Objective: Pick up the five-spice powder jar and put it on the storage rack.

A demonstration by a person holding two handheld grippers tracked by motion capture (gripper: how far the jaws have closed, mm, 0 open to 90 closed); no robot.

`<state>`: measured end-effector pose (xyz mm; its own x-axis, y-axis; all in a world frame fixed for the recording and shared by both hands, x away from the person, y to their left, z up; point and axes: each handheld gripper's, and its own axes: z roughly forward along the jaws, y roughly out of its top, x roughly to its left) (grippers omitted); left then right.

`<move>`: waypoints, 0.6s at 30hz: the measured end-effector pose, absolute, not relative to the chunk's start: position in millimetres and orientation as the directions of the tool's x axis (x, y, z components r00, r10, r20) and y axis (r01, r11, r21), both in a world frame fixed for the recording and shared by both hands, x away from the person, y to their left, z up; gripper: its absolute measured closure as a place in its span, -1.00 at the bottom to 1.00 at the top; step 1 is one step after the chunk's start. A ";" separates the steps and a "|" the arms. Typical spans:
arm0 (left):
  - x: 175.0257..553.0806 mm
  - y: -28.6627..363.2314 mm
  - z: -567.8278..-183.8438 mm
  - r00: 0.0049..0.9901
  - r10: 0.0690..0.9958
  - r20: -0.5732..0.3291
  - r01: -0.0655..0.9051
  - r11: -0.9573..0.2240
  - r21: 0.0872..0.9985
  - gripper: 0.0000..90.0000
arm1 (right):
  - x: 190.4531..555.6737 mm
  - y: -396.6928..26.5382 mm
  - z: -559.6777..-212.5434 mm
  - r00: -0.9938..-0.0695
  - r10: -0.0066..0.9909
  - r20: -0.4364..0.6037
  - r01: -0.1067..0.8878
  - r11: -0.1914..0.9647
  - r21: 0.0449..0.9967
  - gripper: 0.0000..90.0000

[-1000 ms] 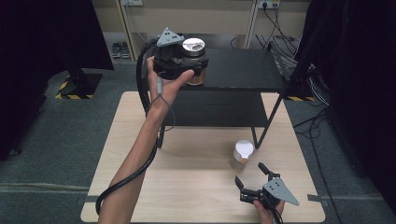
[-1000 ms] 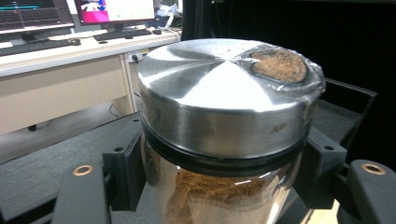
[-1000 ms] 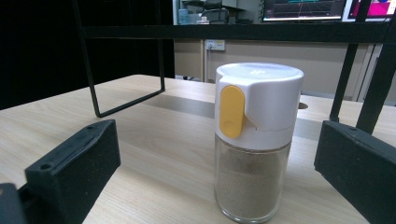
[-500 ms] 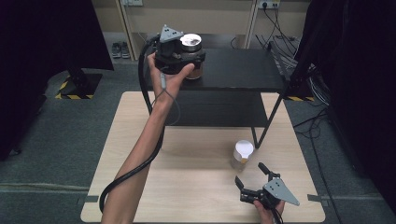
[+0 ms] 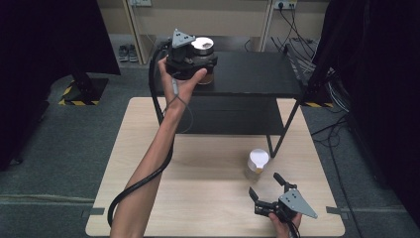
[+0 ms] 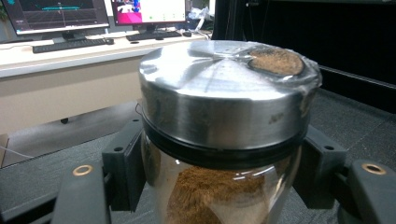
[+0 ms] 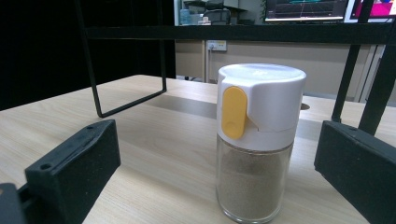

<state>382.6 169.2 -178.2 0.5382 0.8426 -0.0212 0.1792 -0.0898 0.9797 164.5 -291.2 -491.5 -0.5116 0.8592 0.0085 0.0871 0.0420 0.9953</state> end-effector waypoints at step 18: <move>372.5 173.6 -189.1 0.539 0.842 -0.037 0.136 -0.043 0.990 -1.00 | 164.6 -291.0 -491.5 -0.513 0.858 0.007 0.086 0.044 0.995 -0.99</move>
